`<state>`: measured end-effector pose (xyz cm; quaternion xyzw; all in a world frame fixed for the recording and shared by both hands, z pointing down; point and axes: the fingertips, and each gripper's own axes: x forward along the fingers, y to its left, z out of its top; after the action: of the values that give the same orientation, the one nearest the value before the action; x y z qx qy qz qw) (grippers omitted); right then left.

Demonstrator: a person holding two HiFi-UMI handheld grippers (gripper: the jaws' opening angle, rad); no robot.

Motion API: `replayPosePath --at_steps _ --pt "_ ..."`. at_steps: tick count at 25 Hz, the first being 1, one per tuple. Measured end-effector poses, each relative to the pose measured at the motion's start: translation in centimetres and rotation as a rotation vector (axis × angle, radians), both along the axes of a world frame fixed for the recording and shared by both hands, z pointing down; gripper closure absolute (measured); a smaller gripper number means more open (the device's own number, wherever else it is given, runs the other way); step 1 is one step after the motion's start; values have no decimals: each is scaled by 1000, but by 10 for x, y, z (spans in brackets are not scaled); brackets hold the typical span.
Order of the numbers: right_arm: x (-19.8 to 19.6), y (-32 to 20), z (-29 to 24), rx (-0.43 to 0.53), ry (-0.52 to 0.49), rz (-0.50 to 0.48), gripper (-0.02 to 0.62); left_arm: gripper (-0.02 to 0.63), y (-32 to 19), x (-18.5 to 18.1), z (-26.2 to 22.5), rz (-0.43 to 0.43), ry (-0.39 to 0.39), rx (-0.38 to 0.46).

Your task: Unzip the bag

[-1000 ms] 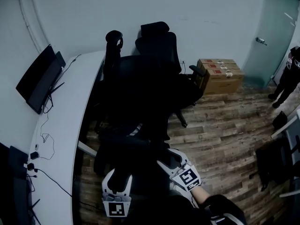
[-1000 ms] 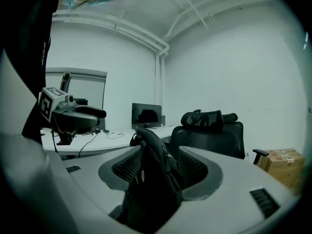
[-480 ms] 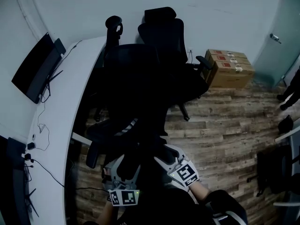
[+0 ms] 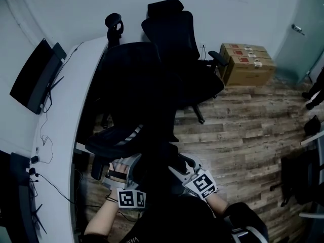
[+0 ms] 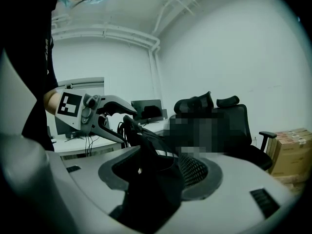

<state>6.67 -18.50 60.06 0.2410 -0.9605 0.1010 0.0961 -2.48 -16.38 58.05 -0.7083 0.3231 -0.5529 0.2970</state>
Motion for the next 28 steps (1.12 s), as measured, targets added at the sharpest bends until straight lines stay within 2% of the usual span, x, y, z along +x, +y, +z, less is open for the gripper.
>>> replayPosePath --at_steps 4,13,15,16,24,28 --pt "10 -3 -3 -21 -24 20 374 281 -7 -1 16 37 -152 -79" --pt "34 -15 6 -44 -50 56 374 281 -16 -3 44 52 -299 -215" --pt "37 -15 7 -50 -54 59 374 307 -14 -3 48 58 -336 -249" --pt "36 -15 7 -50 -55 58 374 333 -13 -4 49 58 -349 -263" --pt "34 -8 8 -50 -62 34 374 418 -5 -2 50 29 -373 -385" --pt "33 -6 7 -48 -69 25 374 468 0 0 47 32 -357 -435"
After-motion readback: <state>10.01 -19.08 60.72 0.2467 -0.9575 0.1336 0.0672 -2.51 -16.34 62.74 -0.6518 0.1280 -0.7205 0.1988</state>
